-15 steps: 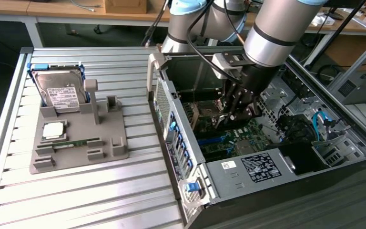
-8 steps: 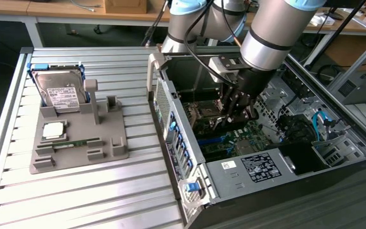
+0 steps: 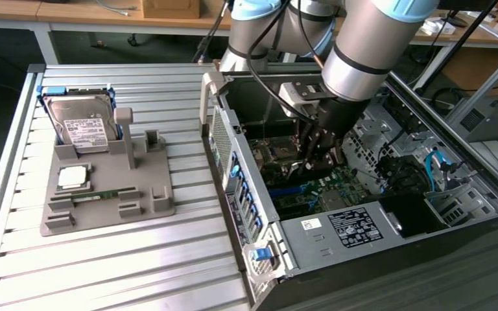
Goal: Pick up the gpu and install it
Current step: 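Insert the gpu into the slot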
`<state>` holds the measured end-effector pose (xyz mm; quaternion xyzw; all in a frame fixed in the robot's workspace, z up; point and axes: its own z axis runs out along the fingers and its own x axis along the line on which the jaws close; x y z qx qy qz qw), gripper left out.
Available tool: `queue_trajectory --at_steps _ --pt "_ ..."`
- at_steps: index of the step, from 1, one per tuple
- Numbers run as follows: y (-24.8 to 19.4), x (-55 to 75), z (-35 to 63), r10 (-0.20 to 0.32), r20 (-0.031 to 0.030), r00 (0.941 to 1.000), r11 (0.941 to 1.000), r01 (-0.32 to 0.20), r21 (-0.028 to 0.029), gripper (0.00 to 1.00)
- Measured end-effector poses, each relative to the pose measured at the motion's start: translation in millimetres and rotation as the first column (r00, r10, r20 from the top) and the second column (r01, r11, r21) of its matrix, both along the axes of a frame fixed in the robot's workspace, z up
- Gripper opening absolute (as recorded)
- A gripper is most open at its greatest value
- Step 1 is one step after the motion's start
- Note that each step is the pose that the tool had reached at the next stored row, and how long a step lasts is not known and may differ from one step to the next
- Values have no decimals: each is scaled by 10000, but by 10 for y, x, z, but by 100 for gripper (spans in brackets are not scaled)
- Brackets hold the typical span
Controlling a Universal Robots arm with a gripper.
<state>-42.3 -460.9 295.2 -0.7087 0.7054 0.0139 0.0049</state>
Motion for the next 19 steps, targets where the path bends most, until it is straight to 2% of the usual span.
queue_trajectory --at_steps 5,19 --pt "0 -54 -27 0 0 10000 10000 0 0 27" --pt "-1 -100 -67 -2 0 10000 10000 2 -1 27"
